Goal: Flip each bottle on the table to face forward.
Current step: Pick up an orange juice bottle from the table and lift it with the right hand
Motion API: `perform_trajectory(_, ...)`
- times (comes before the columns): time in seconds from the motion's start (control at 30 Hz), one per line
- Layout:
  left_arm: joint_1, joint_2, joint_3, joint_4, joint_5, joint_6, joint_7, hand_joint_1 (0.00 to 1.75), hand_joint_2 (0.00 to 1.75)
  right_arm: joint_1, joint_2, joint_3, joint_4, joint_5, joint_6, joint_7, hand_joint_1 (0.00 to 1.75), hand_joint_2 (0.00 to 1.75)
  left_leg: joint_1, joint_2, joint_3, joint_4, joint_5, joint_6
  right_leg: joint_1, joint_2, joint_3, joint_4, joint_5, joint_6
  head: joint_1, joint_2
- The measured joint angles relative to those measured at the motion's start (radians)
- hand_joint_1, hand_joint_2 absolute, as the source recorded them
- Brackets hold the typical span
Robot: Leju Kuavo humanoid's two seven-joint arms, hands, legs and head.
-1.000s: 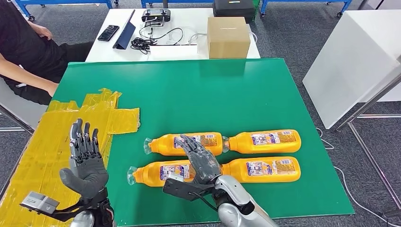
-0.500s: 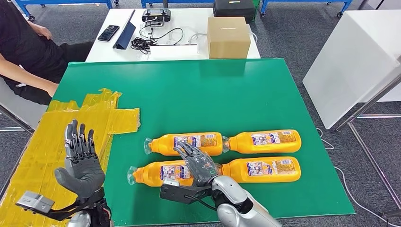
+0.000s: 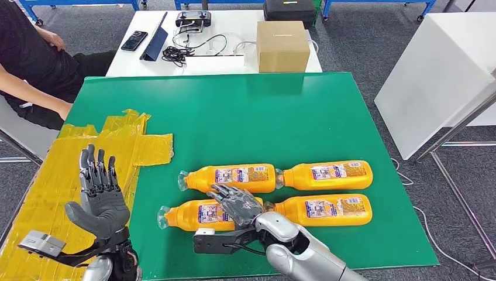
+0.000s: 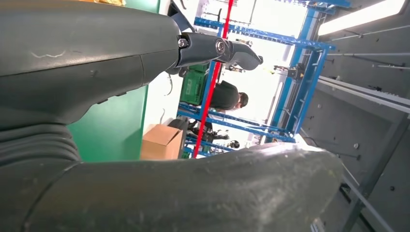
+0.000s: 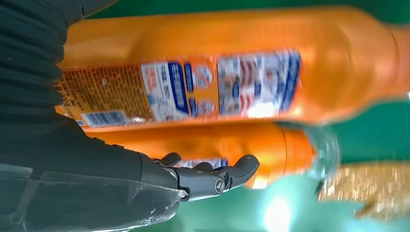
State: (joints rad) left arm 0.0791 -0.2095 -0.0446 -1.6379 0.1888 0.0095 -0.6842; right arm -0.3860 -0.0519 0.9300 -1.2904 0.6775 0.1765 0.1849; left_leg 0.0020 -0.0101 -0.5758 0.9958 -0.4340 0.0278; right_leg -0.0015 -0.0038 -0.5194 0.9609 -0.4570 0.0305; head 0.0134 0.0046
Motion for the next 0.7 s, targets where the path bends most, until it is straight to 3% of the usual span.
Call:
perform_trajectory(0.27,-0.022,0.0,0.002,0.004,0.017,0.011,0.016,0.0,0.0,-0.09,-0.004,0.112,0.061,0.022,0.057,0.026,0.0,1.75,0.0,0.0,0.0,0.0,0.0,0.0,0.0,0.0,0.0,0.0,0.0,0.0,0.0,0.0)
perform_trajectory(0.7,-0.029,0.0,0.005,0.006,0.025,0.018,0.019,0.0,0.0,-0.139,-0.005,0.184,0.116,0.012,0.111,0.028,0.0,1.75,0.0,0.0,0.0,0.0,0.0,0.0,0.0,0.0,0.0,0.0,0.0,0.0,0.0,0.0)
